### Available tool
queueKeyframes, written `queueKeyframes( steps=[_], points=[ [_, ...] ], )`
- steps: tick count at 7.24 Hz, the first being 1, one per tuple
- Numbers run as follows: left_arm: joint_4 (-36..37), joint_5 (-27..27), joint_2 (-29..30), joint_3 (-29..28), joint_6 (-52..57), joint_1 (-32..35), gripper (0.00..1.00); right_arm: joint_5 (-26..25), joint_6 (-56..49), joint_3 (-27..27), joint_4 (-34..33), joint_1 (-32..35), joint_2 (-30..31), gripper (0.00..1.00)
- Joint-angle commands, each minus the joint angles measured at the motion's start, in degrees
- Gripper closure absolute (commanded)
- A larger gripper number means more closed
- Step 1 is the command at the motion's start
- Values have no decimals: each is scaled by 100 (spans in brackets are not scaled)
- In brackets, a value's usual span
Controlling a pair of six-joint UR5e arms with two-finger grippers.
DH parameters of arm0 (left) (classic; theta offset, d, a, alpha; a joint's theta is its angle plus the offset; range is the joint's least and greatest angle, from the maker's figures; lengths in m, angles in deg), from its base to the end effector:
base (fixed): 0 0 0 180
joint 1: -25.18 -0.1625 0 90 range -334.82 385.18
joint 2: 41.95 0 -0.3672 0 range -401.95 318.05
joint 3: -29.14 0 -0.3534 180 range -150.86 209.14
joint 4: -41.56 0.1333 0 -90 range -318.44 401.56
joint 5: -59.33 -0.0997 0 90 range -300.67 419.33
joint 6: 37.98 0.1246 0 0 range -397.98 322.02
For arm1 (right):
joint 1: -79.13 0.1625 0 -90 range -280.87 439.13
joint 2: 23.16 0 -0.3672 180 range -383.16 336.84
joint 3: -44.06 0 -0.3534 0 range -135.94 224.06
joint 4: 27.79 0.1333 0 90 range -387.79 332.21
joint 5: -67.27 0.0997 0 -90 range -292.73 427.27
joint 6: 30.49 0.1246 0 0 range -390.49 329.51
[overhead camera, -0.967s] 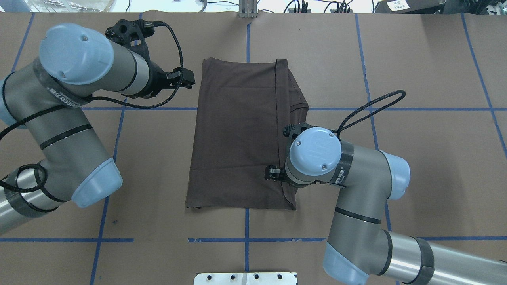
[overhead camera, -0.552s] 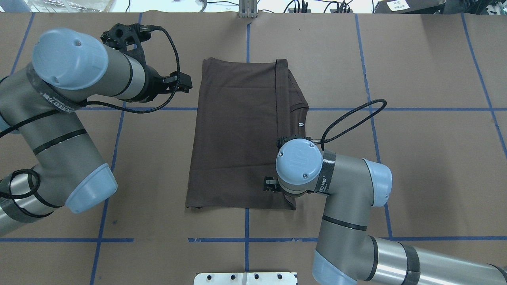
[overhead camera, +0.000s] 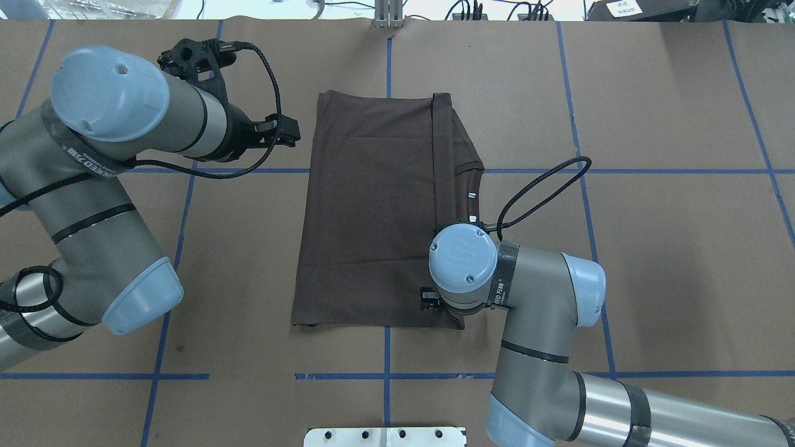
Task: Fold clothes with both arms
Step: 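Move the right gripper over the shirt's side edge nearest it and lower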
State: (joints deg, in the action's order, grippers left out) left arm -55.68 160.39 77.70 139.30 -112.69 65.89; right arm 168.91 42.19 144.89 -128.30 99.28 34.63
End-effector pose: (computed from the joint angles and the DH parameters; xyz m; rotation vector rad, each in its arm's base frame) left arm 0.3581 -0.4524 0.1945 0.3111 0.9632 -0.3093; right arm -0.5295 -0.3095 0.2813 -0.0055 -0.5992 -0.0098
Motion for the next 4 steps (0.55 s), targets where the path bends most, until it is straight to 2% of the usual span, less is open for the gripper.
queueKeyframes(
  steps=[1,2,4],
  points=[
    [-5,10,-4,-3,0,-1,0,6,-148,6,-82,32,48,0],
    [-5,10,-4,-3,0,-1,0,6,-357,59,-387,59,22,0],
    [-5,10,5,-3,-8,-1,0,6,-430,103,-557,155,74,0]
  ],
)
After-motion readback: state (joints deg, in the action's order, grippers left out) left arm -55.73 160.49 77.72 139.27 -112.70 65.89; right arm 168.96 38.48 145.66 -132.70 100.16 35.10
